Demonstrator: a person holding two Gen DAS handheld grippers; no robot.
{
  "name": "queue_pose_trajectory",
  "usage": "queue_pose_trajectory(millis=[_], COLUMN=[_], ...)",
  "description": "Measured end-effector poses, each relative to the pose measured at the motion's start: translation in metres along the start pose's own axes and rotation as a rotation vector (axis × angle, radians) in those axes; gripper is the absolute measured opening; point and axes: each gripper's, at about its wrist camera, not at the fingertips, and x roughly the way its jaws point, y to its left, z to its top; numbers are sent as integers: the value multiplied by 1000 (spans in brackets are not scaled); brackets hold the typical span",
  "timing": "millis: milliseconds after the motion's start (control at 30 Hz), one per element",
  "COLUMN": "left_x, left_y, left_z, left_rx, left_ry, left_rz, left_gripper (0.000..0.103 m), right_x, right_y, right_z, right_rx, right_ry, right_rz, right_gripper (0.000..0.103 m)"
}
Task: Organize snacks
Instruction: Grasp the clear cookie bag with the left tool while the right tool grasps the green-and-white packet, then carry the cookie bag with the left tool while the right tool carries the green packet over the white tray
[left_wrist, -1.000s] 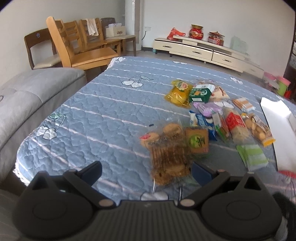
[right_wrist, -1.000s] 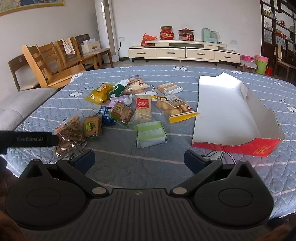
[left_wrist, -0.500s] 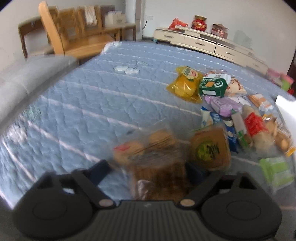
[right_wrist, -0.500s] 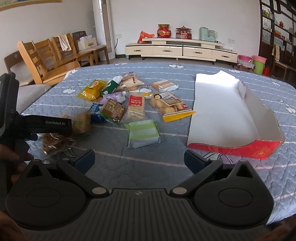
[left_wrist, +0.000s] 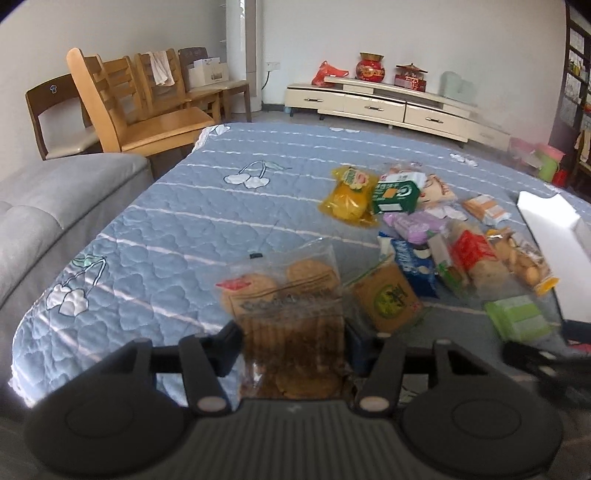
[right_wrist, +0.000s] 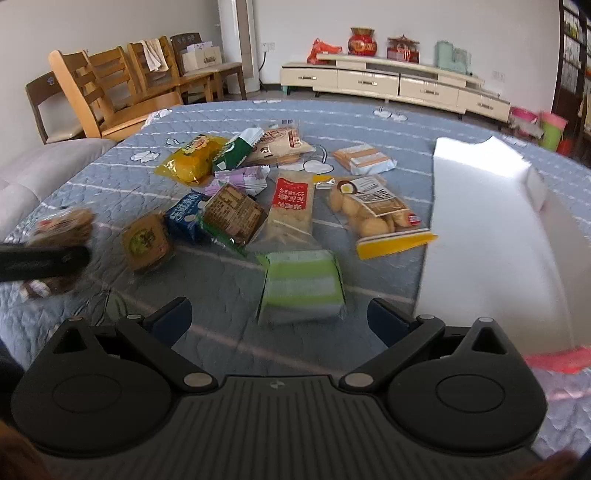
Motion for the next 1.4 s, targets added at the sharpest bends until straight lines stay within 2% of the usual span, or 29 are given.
queue_pose_trajectory(millis=[100, 133, 233, 300, 567, 933, 1400], left_x=[-10, -12, -18, -21, -45, -78, -93], left_y=[-3, -4, -10, -13, -27, -53, -92], left_z=[1, 1, 1, 2, 4, 6, 12], left_rx=[6, 9, 17, 22, 44, 81, 151], left_ry=[-16, -22, -33, -36, -78, -130, -153], left_rz=[-19, -24, -37, -47, -81, -144, -206], left_gripper=[56, 56, 56, 56, 56, 56, 56], right_x=[18, 22, 28, 26, -25, -94, -120], right_y=[-2, -4, -2, -3, -8, -24, -48], right_z=[7, 7, 7, 8, 4, 2, -3], right_rx=[11, 19, -7, -10, 36, 74, 120], right_ry=[40, 52, 54, 51, -27, -138, -210], right_rz=[-7, -10, -46, -39, -26, -70, -120], right_gripper=[103, 99, 69, 65, 65, 65, 65])
